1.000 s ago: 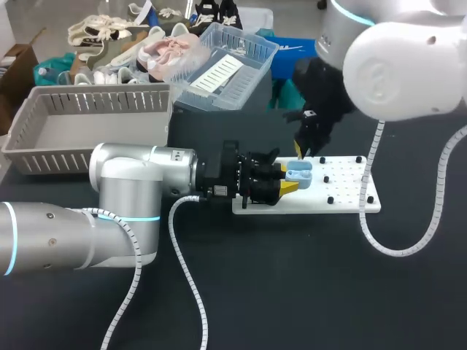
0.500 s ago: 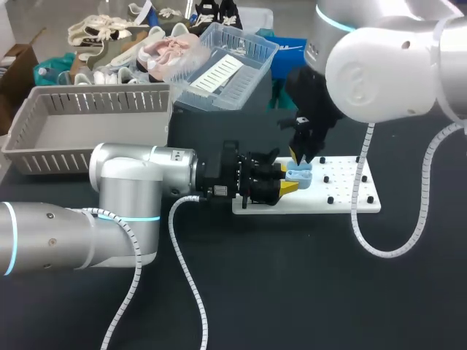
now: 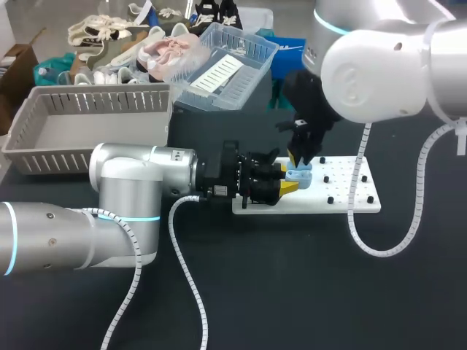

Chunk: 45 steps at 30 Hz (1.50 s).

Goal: Pick up each earbud case from the left stands, insert the matching earbuds, close the lid, and place the case in the box.

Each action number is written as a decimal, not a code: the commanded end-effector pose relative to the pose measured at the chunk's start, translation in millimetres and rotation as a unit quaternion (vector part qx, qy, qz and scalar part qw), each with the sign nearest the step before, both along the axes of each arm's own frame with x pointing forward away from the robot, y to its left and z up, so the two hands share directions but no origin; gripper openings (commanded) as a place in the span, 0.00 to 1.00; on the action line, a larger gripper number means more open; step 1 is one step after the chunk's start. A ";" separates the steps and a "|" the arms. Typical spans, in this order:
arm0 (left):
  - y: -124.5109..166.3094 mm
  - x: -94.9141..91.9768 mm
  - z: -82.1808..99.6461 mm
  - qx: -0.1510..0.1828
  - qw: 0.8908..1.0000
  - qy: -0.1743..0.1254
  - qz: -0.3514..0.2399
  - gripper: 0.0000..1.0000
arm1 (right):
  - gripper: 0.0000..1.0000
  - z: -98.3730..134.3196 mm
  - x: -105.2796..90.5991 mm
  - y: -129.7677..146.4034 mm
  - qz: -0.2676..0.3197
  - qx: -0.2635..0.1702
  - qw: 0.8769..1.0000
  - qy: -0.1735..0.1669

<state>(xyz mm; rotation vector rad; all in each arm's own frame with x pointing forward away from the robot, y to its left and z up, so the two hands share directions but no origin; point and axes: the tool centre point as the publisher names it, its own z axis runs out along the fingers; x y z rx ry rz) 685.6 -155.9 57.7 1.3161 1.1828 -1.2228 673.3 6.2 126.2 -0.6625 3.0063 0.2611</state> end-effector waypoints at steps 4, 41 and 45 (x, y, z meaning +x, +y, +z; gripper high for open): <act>-0.4 1.1 -0.6 0.000 1.000 0.000 -0.001 0.00 | 0.00 -2.6 1.9 3.1 0.003 -0.004 1.000 0.002; -0.4 1.1 -0.6 0.000 1.000 0.000 -0.001 0.00 | 0.00 -16.6 3.5 3.7 -0.007 -0.027 0.999 -0.020; -0.4 1.1 -0.6 0.000 1.000 0.000 -0.001 0.00 | 0.00 -18.0 3.9 4.0 -0.007 -0.026 0.999 -0.019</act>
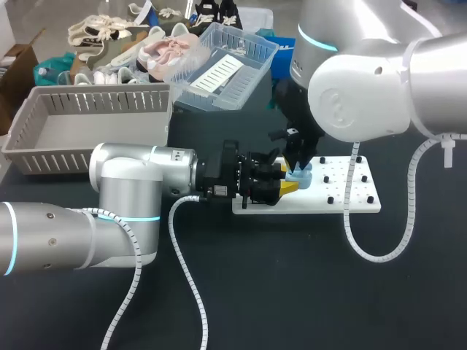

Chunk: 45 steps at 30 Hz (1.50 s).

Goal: Pick up each earbud case from the left stands, insert the matching earbuds, close the lid, and place the case in the box.

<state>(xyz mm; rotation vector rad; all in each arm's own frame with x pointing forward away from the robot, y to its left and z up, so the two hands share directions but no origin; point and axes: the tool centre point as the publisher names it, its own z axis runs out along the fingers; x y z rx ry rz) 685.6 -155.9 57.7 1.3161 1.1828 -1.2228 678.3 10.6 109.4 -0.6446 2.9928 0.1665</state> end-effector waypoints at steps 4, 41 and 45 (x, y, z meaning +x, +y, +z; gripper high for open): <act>-0.4 1.1 -0.6 0.000 1.000 0.000 -0.001 0.00 | 0.00 -1.9 -1.2 -0.2 -0.001 0.001 1.000 -0.001; -0.4 1.1 -0.6 0.000 1.000 0.000 -0.001 0.00 | 0.43 7.5 -4.3 -1.0 -0.001 0.002 1.000 -0.003; -0.4 1.1 -0.6 0.000 1.000 0.000 -0.001 0.00 | 0.58 13.3 -0.2 -9.0 -0.023 0.008 1.000 -0.016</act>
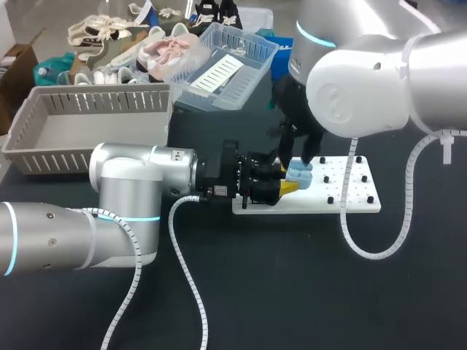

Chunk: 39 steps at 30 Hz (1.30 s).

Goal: Pick up each earbud case from the left stands, insert the matching earbuds, close the lid, and place the case in the box.

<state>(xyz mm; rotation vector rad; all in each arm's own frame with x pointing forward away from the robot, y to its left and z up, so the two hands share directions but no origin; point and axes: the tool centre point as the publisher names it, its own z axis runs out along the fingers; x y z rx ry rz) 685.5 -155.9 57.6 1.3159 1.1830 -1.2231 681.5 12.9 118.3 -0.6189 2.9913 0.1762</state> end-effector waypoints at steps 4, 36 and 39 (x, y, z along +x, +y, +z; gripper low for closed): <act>-0.4 1.1 -0.5 0.000 1.000 0.000 -0.001 0.00 | 1.00 4.7 7.0 -23.0 -0.058 0.005 0.998 -0.020; -0.4 1.1 -0.5 0.000 1.000 0.000 -0.001 0.00 | 1.00 -31.1 44.8 -55.9 -0.195 0.005 0.981 -0.010; -0.4 1.1 -0.5 0.000 1.000 0.000 -0.001 0.00 | 1.00 -30.2 39.5 -57.7 -0.192 0.005 0.981 -0.006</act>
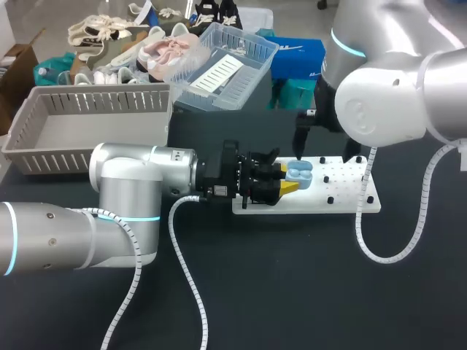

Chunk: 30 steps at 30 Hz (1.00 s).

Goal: Pick up each earbud case from the left stands, insert the matching earbuds, close the lid, and place the case in the box.

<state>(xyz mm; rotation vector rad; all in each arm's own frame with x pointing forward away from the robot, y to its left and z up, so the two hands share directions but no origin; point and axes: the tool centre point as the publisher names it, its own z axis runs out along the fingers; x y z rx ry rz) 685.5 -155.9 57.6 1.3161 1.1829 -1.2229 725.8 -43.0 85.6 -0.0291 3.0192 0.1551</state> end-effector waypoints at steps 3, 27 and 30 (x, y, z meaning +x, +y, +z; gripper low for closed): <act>-0.4 1.1 -0.5 0.000 1.000 0.000 -0.001 0.00 | 1.00 4.7 -10.5 -3.3 0.005 0.001 1.000 0.003; -0.4 1.1 -0.5 0.000 1.000 0.000 -0.001 0.00 | 1.00 25.0 -18.7 -19.8 0.016 0.024 0.999 -0.027; -0.4 1.1 -0.5 0.000 1.000 0.000 -0.001 0.00 | 1.00 28.4 -21.4 -28.0 0.034 0.033 0.998 -0.032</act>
